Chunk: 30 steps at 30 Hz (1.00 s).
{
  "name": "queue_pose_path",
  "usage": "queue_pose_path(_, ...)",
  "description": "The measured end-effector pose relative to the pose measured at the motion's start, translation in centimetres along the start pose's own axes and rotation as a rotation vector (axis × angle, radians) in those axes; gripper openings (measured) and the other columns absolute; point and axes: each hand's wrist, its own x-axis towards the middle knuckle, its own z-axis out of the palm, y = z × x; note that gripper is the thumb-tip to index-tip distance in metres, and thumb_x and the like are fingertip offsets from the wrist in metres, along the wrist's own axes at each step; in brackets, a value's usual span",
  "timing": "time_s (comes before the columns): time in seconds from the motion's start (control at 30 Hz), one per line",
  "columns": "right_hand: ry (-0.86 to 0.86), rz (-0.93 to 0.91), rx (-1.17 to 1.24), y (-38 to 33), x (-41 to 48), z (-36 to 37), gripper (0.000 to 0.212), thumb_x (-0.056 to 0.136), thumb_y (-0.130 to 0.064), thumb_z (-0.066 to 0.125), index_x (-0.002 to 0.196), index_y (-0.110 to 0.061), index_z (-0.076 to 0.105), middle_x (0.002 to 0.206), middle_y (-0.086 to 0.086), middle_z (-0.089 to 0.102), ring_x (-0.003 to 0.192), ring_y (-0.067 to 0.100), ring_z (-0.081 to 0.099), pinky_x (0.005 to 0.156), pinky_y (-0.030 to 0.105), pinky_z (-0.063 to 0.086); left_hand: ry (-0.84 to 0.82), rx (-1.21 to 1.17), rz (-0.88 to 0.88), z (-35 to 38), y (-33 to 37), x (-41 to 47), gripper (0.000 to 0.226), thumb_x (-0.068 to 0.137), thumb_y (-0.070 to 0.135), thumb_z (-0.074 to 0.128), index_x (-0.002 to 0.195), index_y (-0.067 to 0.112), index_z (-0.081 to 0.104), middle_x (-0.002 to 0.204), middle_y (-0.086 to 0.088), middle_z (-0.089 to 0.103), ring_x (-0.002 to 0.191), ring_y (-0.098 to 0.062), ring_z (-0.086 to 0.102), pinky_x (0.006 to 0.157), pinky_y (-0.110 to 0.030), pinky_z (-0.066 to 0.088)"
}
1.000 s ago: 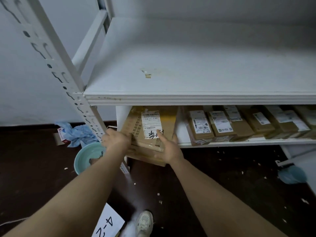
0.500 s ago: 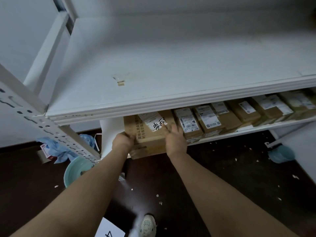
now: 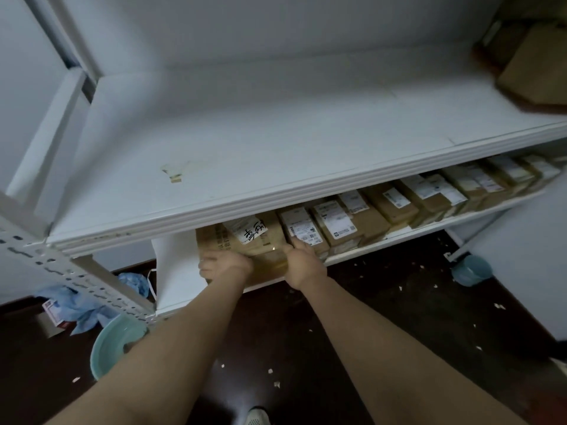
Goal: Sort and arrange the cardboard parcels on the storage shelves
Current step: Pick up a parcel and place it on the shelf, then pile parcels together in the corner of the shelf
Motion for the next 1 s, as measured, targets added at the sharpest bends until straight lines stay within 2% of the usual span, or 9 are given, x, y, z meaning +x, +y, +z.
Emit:
queue_pose_path(0.13, -0.014, -0.002, -0.014, 3.0, -3.1, -2.5, 0.051, 0.091, -0.005, 0.052, 0.140, -0.014, 0.043, 0.146, 0.008, 0.035, 0.136, 0.030, 0.034, 0.108, 0.043, 0.039, -0.161, 0.212, 0.212, 1.6, 2.1, -5.5, 0.051, 0.091, 0.027, 0.055, 0.134, 0.001, 0.047, 0.138, -0.019, 0.046, 0.130, -0.036, 0.042, 0.104, -0.038, 0.038)
queue_pose_path(0.27, 0.049, 0.039, -0.062, 8.4, -8.1, -7.1, 0.045, 0.092, -0.009, 0.051, 0.137, -0.011, 0.046, 0.138, 0.011, 0.043, 0.127, 0.029, 0.043, 0.101, 0.040, 0.044, -0.212, 0.341, 0.427, 4.4, 6.0, -14.2, 0.020, 0.094, 0.016, 0.047, 0.102, 0.000, 0.057, 0.117, -0.016, 0.059, 0.115, -0.027, 0.057, 0.086, -0.031, 0.046)
queue_pose_path(0.33, 0.103, 0.055, -0.051, 11.5, -10.1, -9.6, 0.039, 0.093, -0.012, 0.051, 0.132, -0.011, 0.049, 0.134, 0.012, 0.046, 0.122, 0.030, 0.047, 0.096, 0.040, 0.047, -0.209, 0.359, 0.559, 5.4, 8.4, -18.9, 0.021, 0.097, 0.014, 0.041, 0.086, 0.001, 0.054, 0.115, -0.017, 0.060, 0.114, -0.026, 0.057, 0.085, -0.032, 0.046)
queue_pose_path(0.53, 0.240, 0.106, 0.052, 19.2, -14.9, -16.6, 0.041, 0.092, -0.012, 0.048, 0.133, -0.014, 0.050, 0.134, 0.012, 0.048, 0.120, 0.031, 0.051, 0.095, 0.042, 0.049, -0.218, 0.220, 0.753, 8.7, 15.0, -28.4, 0.033, 0.095, 0.015, 0.047, 0.117, -0.008, 0.057, 0.123, -0.021, 0.060, 0.117, -0.030, 0.056, 0.092, -0.032, 0.045)
queue_pose_path(0.73, 0.394, 0.135, 0.138, 25.8, -16.2, -22.9, 0.039, 0.090, -0.013, 0.051, 0.129, -0.016, 0.055, 0.128, 0.011, 0.057, 0.116, 0.030, 0.055, 0.093, 0.038, 0.050, -0.236, 0.138, 0.840, 11.3, 22.8, -34.4, 0.033, 0.093, 0.013, 0.053, 0.121, -0.005, 0.053, 0.122, -0.018, 0.059, 0.113, -0.029, 0.058, 0.088, -0.031, 0.048)
queue_pose_path(0.83, 0.454, 0.169, 0.213, 28.9, -15.4, -25.8, 0.037, 0.092, -0.017, 0.051, 0.128, -0.014, 0.054, 0.128, 0.011, 0.057, 0.119, 0.030, 0.054, 0.095, 0.036, 0.047, -0.252, 0.141, 0.869, 12.6, 26.8, -36.0, 0.018, 0.090, 0.016, 0.059, 0.094, -0.001, 0.053, 0.099, -0.012, 0.057, 0.095, -0.026, 0.060, 0.078, -0.030, 0.049)
queue_pose_path(0.9, 0.486, 0.201, 0.266, 30.9, -14.1, -27.9, 0.030, 0.092, -0.019, 0.051, 0.121, -0.012, 0.057, 0.122, 0.012, 0.060, 0.114, 0.031, 0.057, 0.090, 0.036, 0.048, -0.253, 0.095, 0.876, 13.7, 30.0, -36.5, 0.024, 0.091, 0.013, 0.058, 0.074, 0.004, 0.044, 0.082, -0.008, 0.051, 0.078, -0.021, 0.053, 0.067, -0.028, 0.046)
queue_pose_path(0.97, 0.518, 0.228, 0.323, 32.9, -13.0, -29.9, 0.031, 0.093, -0.023, 0.052, 0.123, -0.014, 0.057, 0.123, 0.010, 0.061, 0.113, 0.030, 0.057, 0.092, 0.036, 0.047, -0.275, 0.042, 0.892, 14.8, 32.8, -36.9, 0.012, 0.092, 0.013, 0.056, 0.090, 0.002, 0.051, 0.092, -0.011, 0.052, 0.085, -0.021, 0.048, 0.076, -0.031, 0.045)
queue_pose_path(1.0, 0.536, 0.239, 0.349, 34.1, -12.2, -31.0, 0.036, 0.094, -0.023, 0.052, 0.129, -0.015, 0.054, 0.128, 0.010, 0.059, 0.117, 0.029, 0.055, 0.096, 0.035, 0.046, -0.291, 0.022, 0.890, 15.5, 34.6, -36.9, 0.023, 0.092, 0.015, 0.056, 0.109, -0.001, 0.053, 0.102, -0.014, 0.052, 0.091, -0.023, 0.048, 0.083, -0.031, 0.045)
